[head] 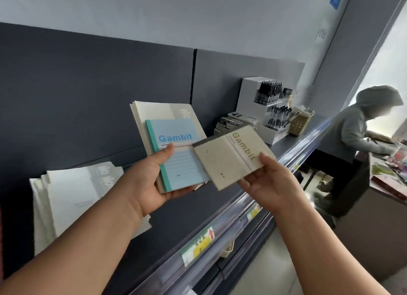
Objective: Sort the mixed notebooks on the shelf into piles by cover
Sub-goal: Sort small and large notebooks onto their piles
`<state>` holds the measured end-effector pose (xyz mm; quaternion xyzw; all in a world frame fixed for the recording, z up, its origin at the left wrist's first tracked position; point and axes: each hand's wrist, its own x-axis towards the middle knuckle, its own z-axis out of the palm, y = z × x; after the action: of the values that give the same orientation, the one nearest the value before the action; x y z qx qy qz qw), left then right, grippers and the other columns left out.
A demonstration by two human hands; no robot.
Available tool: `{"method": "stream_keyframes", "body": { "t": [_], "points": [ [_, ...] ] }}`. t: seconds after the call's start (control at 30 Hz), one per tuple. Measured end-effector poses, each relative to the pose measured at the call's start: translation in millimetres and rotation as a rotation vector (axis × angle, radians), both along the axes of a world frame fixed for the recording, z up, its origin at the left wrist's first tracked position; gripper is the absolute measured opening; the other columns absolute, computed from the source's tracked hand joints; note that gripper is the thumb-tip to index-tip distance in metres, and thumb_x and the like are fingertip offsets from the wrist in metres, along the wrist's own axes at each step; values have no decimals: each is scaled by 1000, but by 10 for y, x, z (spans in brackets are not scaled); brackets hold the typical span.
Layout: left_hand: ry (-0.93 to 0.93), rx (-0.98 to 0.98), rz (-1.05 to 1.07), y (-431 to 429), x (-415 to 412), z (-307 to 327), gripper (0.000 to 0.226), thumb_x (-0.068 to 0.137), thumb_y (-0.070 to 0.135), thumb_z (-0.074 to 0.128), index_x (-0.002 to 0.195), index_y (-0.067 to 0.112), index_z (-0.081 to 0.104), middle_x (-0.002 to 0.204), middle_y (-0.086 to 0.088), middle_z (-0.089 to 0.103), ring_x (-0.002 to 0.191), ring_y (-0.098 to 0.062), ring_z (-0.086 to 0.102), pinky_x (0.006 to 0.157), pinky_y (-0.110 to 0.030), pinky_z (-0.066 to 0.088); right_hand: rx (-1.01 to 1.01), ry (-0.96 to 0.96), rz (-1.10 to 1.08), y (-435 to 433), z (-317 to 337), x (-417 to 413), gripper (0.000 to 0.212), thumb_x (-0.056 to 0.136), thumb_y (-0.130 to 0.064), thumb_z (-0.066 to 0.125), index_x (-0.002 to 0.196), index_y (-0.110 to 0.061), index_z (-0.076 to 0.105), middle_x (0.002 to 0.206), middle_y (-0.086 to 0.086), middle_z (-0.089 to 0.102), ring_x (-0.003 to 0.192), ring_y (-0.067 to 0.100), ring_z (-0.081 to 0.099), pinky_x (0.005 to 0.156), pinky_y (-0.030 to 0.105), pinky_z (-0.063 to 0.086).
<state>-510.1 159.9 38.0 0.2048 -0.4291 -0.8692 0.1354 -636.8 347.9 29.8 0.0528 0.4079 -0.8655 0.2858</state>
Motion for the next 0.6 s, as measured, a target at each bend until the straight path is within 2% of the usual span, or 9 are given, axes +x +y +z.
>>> {"method": "stream_keyframes", "body": {
  "t": [0.1, 0.2, 0.27, 0.33, 0.4, 0.47, 0.53, 0.6],
  "points": [
    [-12, -32, 55, -127, -179, -25, 24, 92, 33, 58, 111, 19, 64, 95, -12, 76, 84, -32, 74, 65, -53, 59, -6, -67, -16, -138, 0, -436, 27, 99, -34, 53, 108, -10, 64, 100, 10, 76, 98, 31, 70, 83, 53, 56],
    [-23, -37, 137, -228, -313, -68, 22, 90, 32, 59, 106, 19, 65, 96, -11, 76, 78, -30, 75, 64, -53, 59, 138, -144, 36, -332, -113, -943, 30, 99, -41, 52, 99, -14, 65, 100, 9, 76, 91, 32, 71, 70, 54, 55],
    [-32, -31, 194, -262, -400, -126, 23, 90, 31, 59, 109, 19, 65, 101, -12, 76, 83, -31, 74, 64, -52, 60, 244, -123, 107, -504, -252, -1261, 26, 99, -38, 54, 100, -14, 63, 99, 7, 75, 89, 30, 72, 67, 51, 57],
    [-24, -5, 263, -262, -482, -197, 23, 94, 23, 55, 115, 19, 63, 103, -14, 75, 86, -34, 73, 62, -50, 61, 346, -7, 213, -702, -394, -1562, 27, 101, -31, 51, 114, -9, 60, 95, 9, 71, 85, 29, 68, 74, 46, 57],
    [6, 28, 339, -226, -569, -265, 32, 93, 12, 46, 120, 19, 61, 104, -15, 74, 86, -36, 73, 60, -50, 60, 425, 92, 350, -871, -450, -1789, 30, 100, -18, 46, 125, -7, 57, 94, 13, 67, 82, 31, 65, 82, 44, 55],
    [39, 31, 400, -146, -650, -318, 48, 81, 7, 42, 124, 19, 59, 108, -16, 73, 88, -38, 73, 60, -49, 60, 489, 116, 496, -982, -458, -1979, 26, 92, -8, 45, 114, -7, 58, 102, 16, 71, 90, 34, 67, 93, 50, 50],
    [41, 14, 449, -51, -718, -341, 59, 70, 7, 43, 125, 21, 59, 110, -14, 73, 90, -37, 72, 60, -48, 59, 544, 189, 624, -1081, -440, -2138, 30, 81, -4, 44, 108, -9, 55, 110, 17, 71, 95, 35, 67, 96, 53, 46],
    [16, -4, 506, 46, -763, -334, 60, 67, 7, 44, 123, 23, 61, 108, -12, 74, 88, -35, 73, 59, -48, 59, 576, 259, 717, -1210, -460, -2238, 36, 75, -4, 46, 110, -9, 56, 116, 17, 70, 100, 36, 67, 97, 54, 47]
  ]
}}
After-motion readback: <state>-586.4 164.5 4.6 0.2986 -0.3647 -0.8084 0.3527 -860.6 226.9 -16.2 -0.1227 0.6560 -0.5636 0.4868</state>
